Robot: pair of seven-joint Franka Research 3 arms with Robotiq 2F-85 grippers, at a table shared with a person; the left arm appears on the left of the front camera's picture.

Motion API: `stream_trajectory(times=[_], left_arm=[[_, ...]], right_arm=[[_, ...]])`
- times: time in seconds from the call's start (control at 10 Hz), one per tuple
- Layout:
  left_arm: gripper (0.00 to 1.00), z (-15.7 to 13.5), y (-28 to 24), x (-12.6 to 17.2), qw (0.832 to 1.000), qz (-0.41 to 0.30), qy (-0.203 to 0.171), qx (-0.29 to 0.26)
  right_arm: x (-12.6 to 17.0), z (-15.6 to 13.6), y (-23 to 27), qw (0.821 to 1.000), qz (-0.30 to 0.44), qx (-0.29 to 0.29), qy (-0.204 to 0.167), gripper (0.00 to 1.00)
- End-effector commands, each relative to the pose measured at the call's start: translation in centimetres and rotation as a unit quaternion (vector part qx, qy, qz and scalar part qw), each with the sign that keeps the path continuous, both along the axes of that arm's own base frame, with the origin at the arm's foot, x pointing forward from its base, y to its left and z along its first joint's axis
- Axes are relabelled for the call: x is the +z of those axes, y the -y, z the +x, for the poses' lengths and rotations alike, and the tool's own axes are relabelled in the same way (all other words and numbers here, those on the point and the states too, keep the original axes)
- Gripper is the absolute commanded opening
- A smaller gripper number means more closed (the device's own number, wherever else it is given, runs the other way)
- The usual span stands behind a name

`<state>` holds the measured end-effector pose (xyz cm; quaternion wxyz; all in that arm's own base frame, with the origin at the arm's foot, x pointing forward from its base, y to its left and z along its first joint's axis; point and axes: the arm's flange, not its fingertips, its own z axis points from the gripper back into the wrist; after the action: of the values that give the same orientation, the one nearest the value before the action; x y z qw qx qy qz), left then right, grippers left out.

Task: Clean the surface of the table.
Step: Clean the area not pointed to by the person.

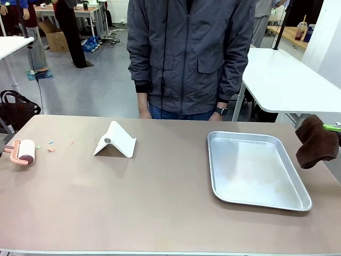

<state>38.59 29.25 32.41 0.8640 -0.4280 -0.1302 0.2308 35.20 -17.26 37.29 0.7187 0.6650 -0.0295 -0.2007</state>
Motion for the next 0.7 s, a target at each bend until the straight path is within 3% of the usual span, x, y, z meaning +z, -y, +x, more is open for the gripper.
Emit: stream_trajectory(times=[0.0, 0.6], left_arm=[[0.18, 0.8, 0.8, -1.0, 1.000, 0.024, -0.008, 0.014], [0.18, 2.7, 3.5, -2.8, 0.998, 0.056, -0.033, -0.014]], right_arm=[[0.3, 0.1, 0.0, 1.000, -0.002, 0.001, 0.003, 0.11], [0.3, 0.1, 0.0, 1.000, -0.002, 0.001, 0.003, 0.11]])
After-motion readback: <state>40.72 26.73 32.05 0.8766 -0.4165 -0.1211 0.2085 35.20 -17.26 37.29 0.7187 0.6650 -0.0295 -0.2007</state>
